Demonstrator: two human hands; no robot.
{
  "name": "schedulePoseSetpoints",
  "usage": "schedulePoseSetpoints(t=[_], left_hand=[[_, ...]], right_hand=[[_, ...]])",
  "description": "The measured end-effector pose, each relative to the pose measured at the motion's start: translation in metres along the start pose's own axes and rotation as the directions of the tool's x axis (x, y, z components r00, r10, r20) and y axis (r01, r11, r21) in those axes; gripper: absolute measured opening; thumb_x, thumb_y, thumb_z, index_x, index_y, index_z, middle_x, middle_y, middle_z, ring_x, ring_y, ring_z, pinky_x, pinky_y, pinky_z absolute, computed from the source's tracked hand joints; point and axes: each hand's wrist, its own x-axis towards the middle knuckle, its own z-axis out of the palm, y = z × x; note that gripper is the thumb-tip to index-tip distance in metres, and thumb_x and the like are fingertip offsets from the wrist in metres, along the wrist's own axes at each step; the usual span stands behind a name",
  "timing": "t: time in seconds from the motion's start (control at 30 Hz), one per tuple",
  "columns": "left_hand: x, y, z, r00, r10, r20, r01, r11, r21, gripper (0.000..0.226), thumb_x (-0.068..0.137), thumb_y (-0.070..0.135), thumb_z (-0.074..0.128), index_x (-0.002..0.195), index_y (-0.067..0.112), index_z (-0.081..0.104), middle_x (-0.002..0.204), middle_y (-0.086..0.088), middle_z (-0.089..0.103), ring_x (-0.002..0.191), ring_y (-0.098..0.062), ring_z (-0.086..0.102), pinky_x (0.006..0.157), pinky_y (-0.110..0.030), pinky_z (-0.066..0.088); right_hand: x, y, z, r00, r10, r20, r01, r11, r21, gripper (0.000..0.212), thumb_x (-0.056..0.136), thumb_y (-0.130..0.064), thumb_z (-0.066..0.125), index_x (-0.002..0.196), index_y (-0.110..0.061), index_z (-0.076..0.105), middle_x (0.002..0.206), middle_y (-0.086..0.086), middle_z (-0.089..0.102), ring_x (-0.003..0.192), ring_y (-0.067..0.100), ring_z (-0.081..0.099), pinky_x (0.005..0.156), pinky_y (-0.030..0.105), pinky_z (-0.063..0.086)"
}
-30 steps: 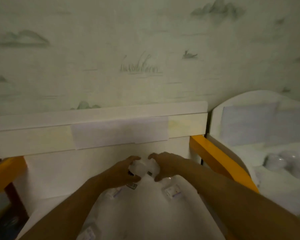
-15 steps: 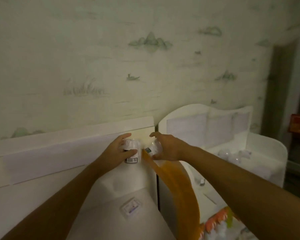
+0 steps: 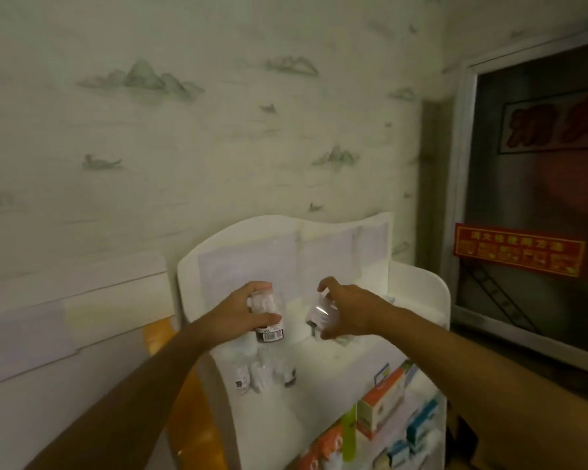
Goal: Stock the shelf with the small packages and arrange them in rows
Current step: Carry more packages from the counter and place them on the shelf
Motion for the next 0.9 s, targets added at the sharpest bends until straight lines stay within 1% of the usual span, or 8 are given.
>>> schedulePoseSetpoints(t=[0.13,0.27,0.37,0.5,0.6,0.7,0.8,0.9], left_hand=[[0.036,-0.003,0.052,0.994,-0.016,0.106,0.003,0.992,0.123,0.066,0.075,0.022,0.081,0.131,0.029,0.047,0.131,0.004,0.053,0.117,-0.016,0.055,0.095,-0.029,0.049],[0.061,-0.01,0.093,0.992,0.004,0.127,-0.042,0.956,0.291,0.068,0.074,0.023,0.081,0.13,0.032,0.044,0.13,0.011,0.05,0.122,-0.012,0.048,0.096,-0.022,0.039],[0.079,-0.022,0.117,0.982,-0.045,0.183,-0.03,0.922,0.387,0.072,0.073,0.028,0.081,0.134,0.029,0.042,0.134,0.009,0.048,0.124,-0.013,0.047,0.1,-0.024,0.039],[0.104,-0.044,0.139,0.954,-0.122,0.273,-0.042,0.848,0.528,0.082,0.072,0.036,0.079,0.141,0.027,0.035,0.145,0.005,0.043,0.13,-0.016,0.043,0.109,-0.033,0.039],[0.126,-0.065,0.149,0.939,-0.169,0.301,-0.035,0.821,0.57,0.087,0.071,0.042,0.078,0.143,0.03,0.032,0.147,0.005,0.042,0.131,-0.016,0.043,0.109,-0.034,0.038],[0.155,-0.085,0.156,0.931,-0.211,0.298,-0.004,0.811,0.586,0.087,0.076,0.044,0.075,0.146,0.028,0.028,0.15,0.007,0.037,0.136,-0.018,0.039,0.112,-0.033,0.034],[0.182,-0.099,0.159,0.926,-0.213,0.311,-0.015,0.803,0.596,0.088,0.079,0.044,0.073,0.149,0.026,0.024,0.154,0.006,0.031,0.14,-0.017,0.034,0.113,-0.03,0.029],[0.205,-0.112,0.153,0.916,-0.198,0.348,-0.055,0.799,0.599,0.088,0.075,0.048,0.075,0.147,0.031,0.026,0.153,0.008,0.033,0.138,-0.016,0.035,0.112,-0.03,0.03]], right_hand=[[-0.005,0.065,-0.002,0.999,0.04,0.028,-0.041,0.999,0.028,0.082,0.069,-0.04,0.081,0.134,-0.024,0.033,0.13,0.007,0.056,0.108,0.025,0.059,0.094,0.039,0.051],[-0.004,0.118,0.006,0.996,0.088,0.031,-0.09,0.993,0.08,0.08,0.071,-0.036,0.081,0.135,-0.024,0.034,0.129,0.005,0.057,0.103,0.018,0.056,0.092,0.032,0.051],[0.002,0.15,0.021,0.988,0.126,0.088,-0.134,0.987,0.093,0.08,0.072,-0.038,0.08,0.137,-0.027,0.034,0.134,0.004,0.054,0.113,0.021,0.055,0.095,0.032,0.049],[0.021,0.181,0.041,0.979,0.14,0.147,-0.149,0.988,0.052,0.081,0.074,-0.046,0.075,0.141,-0.031,0.034,0.142,0.001,0.047,0.126,0.022,0.048,0.105,0.038,0.043],[0.041,0.198,0.052,0.973,0.148,0.174,-0.15,0.989,-0.007,0.082,0.072,-0.052,0.073,0.142,-0.034,0.034,0.14,0.0,0.045,0.125,0.023,0.048,0.104,0.041,0.043],[0.063,0.212,0.06,0.964,0.168,0.206,-0.162,0.986,-0.044,0.08,0.073,-0.053,0.073,0.14,-0.035,0.035,0.138,0.0,0.047,0.121,0.023,0.05,0.102,0.04,0.044],[0.092,0.225,0.062,0.953,0.173,0.25,-0.16,0.985,-0.071,0.079,0.076,-0.053,0.072,0.142,-0.032,0.034,0.139,0.001,0.048,0.123,0.023,0.049,0.103,0.04,0.044],[0.122,0.229,0.061,0.942,0.174,0.286,-0.163,0.985,-0.063,0.08,0.075,-0.053,0.072,0.142,-0.03,0.034,0.138,0.0,0.051,0.122,0.022,0.051,0.102,0.04,0.046]])
